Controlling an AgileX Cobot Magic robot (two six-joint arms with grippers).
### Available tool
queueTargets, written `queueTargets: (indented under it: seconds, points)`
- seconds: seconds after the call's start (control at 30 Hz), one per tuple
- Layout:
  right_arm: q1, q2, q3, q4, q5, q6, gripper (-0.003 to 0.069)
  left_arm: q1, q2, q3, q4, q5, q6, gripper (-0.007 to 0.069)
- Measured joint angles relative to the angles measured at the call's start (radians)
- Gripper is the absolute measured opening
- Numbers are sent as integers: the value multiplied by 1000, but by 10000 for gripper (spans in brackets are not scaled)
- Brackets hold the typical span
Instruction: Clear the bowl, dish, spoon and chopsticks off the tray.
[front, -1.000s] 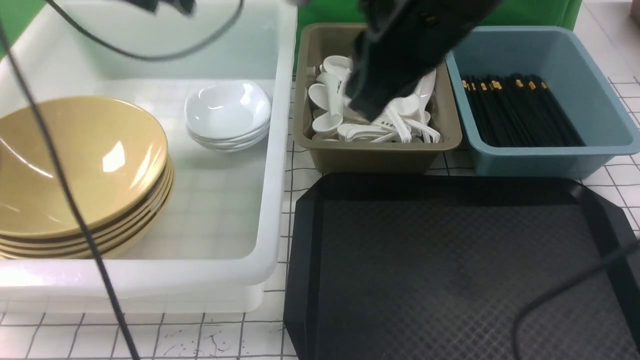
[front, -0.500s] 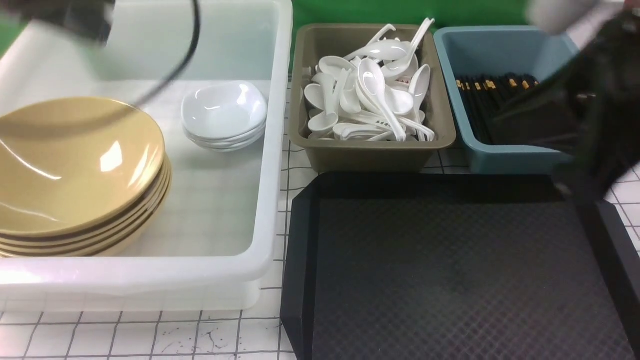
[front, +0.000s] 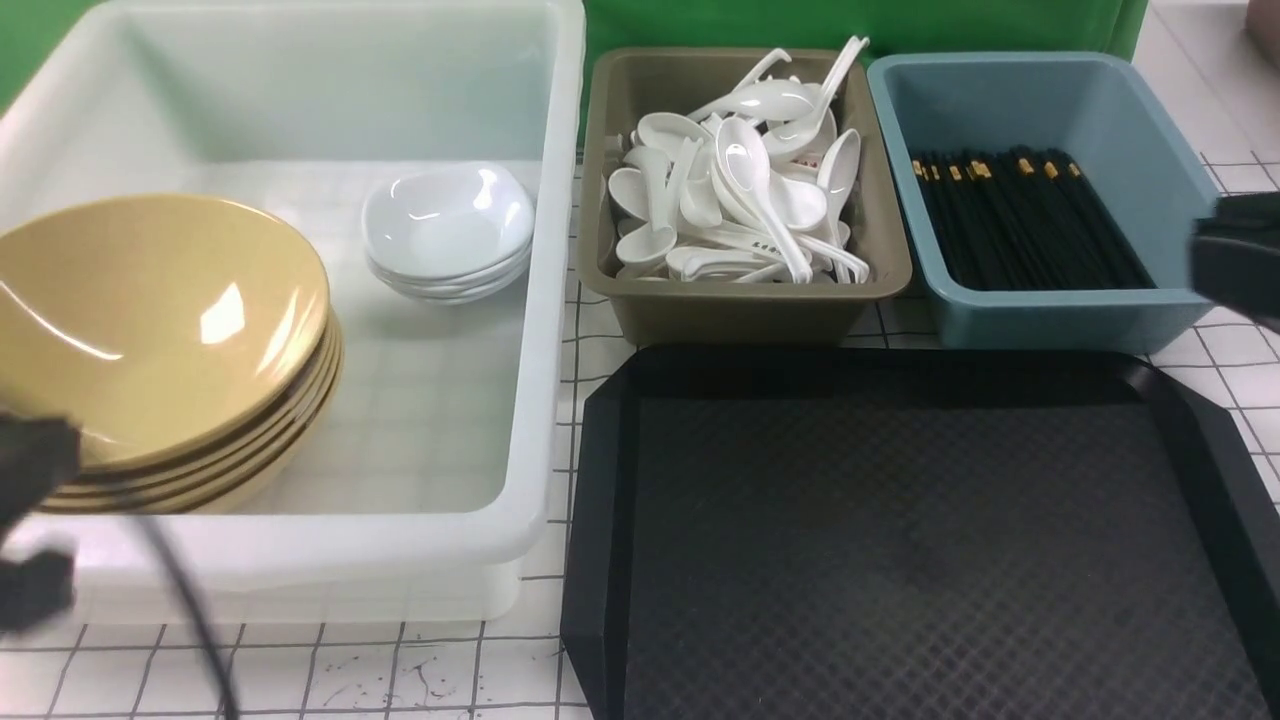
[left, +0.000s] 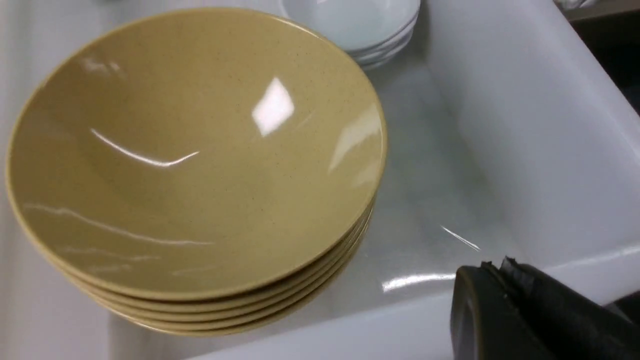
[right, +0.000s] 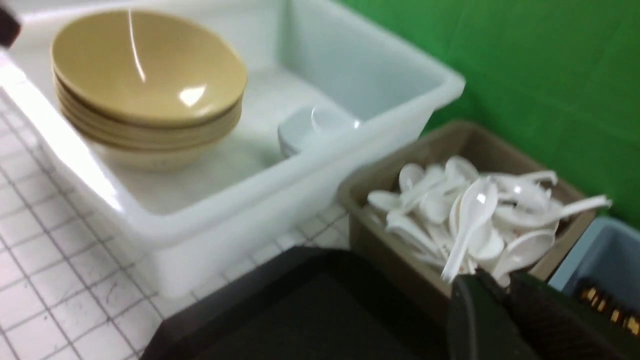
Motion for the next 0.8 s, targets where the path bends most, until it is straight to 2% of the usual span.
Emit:
queueTargets:
  seconds: [0.13,0.3,0.8]
  points:
    - [0,-50,64,1,-68,33,129,0,-167,108,7,-57,-19,-6]
    - [0,-53,79,1,-92,56,130,0,-256,158,45,-68,-21,-6]
    - [0,-53,80,1,-92,56,142,0,-269,171,53,-72,-21,-6]
